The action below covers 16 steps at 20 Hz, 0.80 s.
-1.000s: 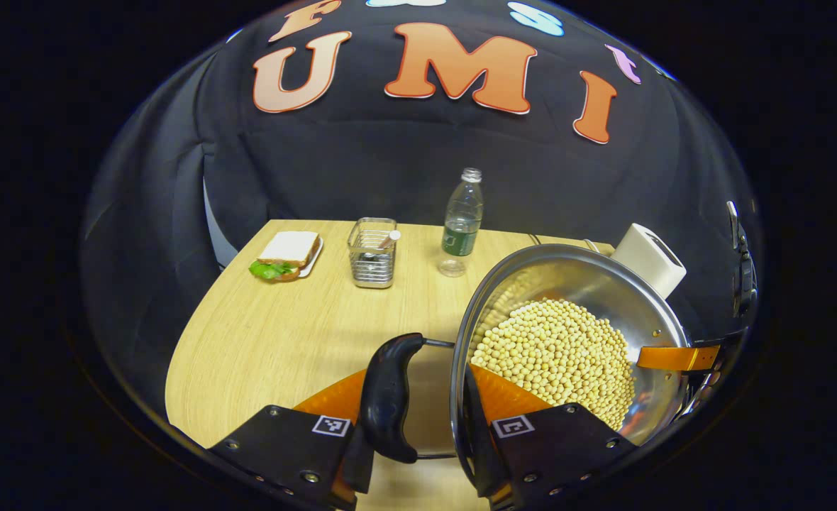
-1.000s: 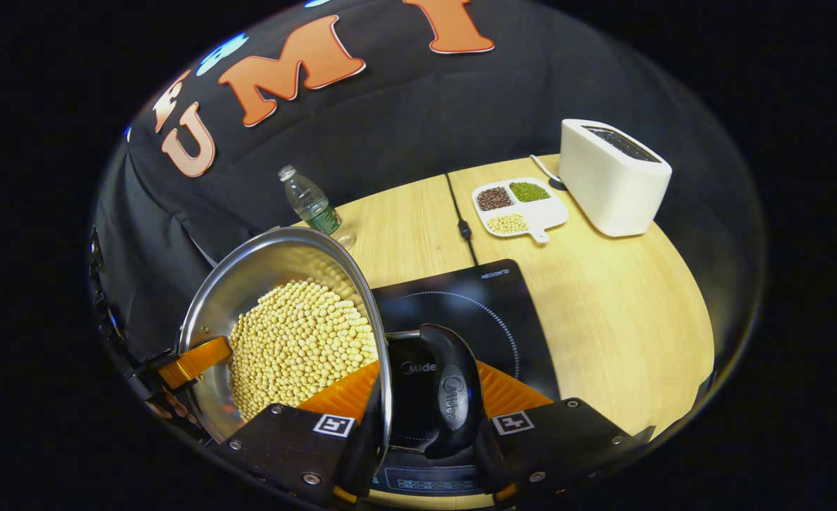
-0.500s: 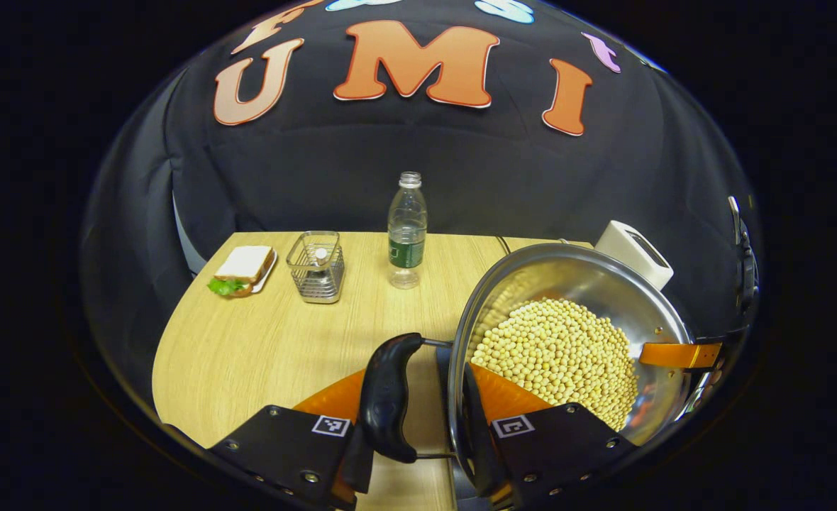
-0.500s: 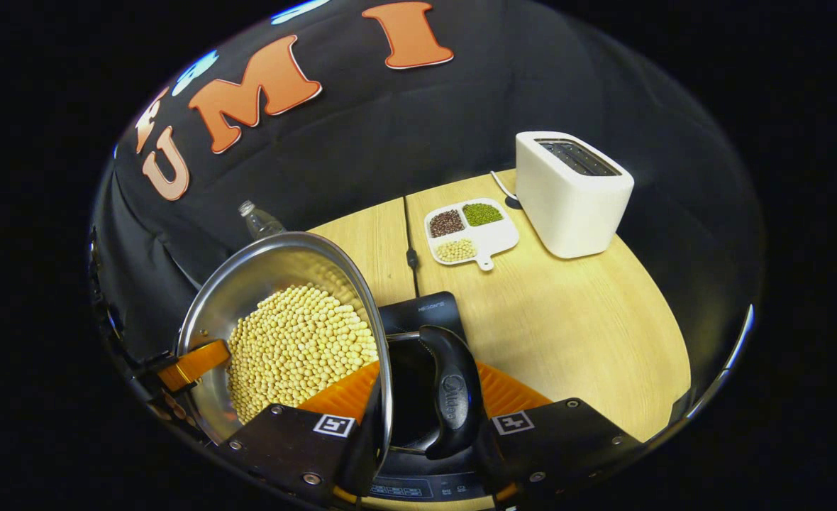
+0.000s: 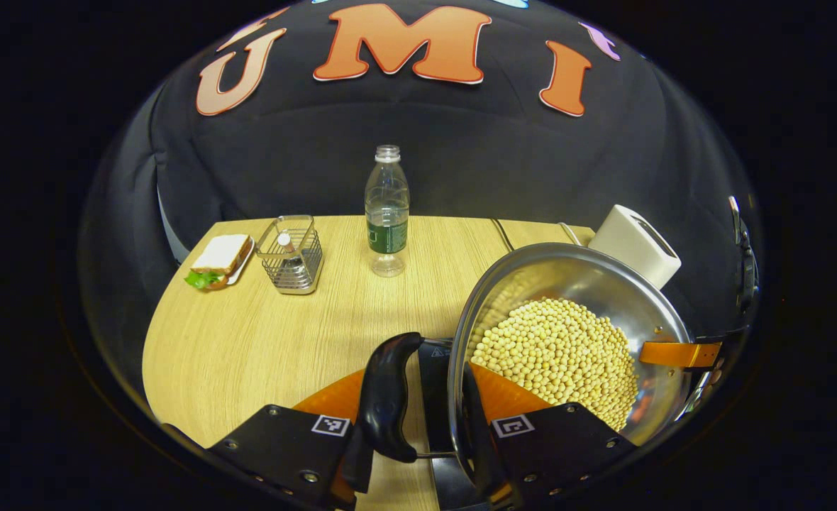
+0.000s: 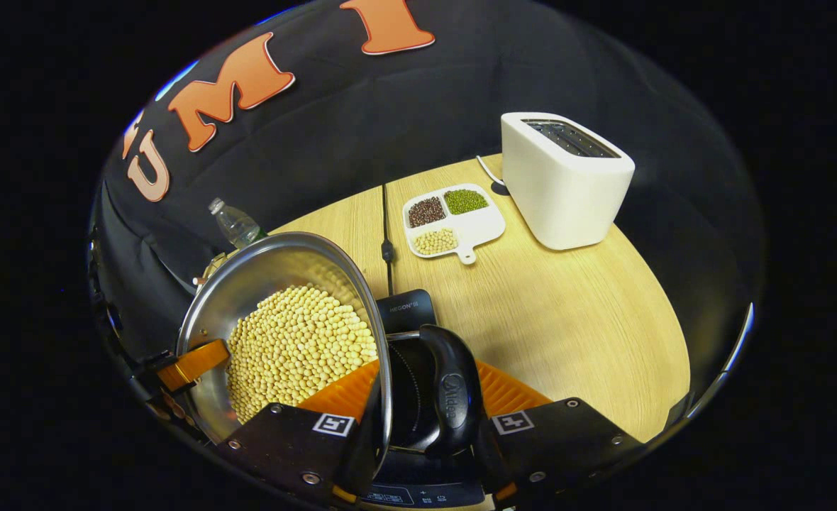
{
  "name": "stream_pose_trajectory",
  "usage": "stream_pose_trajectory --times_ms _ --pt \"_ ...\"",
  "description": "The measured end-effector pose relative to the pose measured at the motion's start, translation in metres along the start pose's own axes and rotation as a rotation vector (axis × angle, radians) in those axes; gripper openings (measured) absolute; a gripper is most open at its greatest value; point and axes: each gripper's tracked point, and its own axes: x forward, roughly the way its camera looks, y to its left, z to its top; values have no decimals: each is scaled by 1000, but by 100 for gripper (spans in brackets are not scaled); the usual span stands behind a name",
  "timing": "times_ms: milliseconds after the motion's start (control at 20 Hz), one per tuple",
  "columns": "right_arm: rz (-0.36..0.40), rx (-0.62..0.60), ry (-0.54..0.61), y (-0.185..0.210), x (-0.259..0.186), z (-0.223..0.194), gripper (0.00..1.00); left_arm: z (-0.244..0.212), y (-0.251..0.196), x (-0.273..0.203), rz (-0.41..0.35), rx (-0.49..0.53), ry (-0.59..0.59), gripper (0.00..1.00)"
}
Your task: First push the handle of the pot to place it horizontally, then grasp the pot with both hands and set it on the induction cooktop.
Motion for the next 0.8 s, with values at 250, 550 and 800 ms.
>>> stream_pose_trajectory --times_ms 250,550,800 --pt "-15 2 41 -2 -6 5 56 1 -1 4 -7 -7 51 60" --pt "-25 7 53 -2 -12 8 57 6 2 5 -18 -22 82 58" --pt "-27 6 43 -3 -12 -9 57 -6 1 7 -36 -50 99 58"
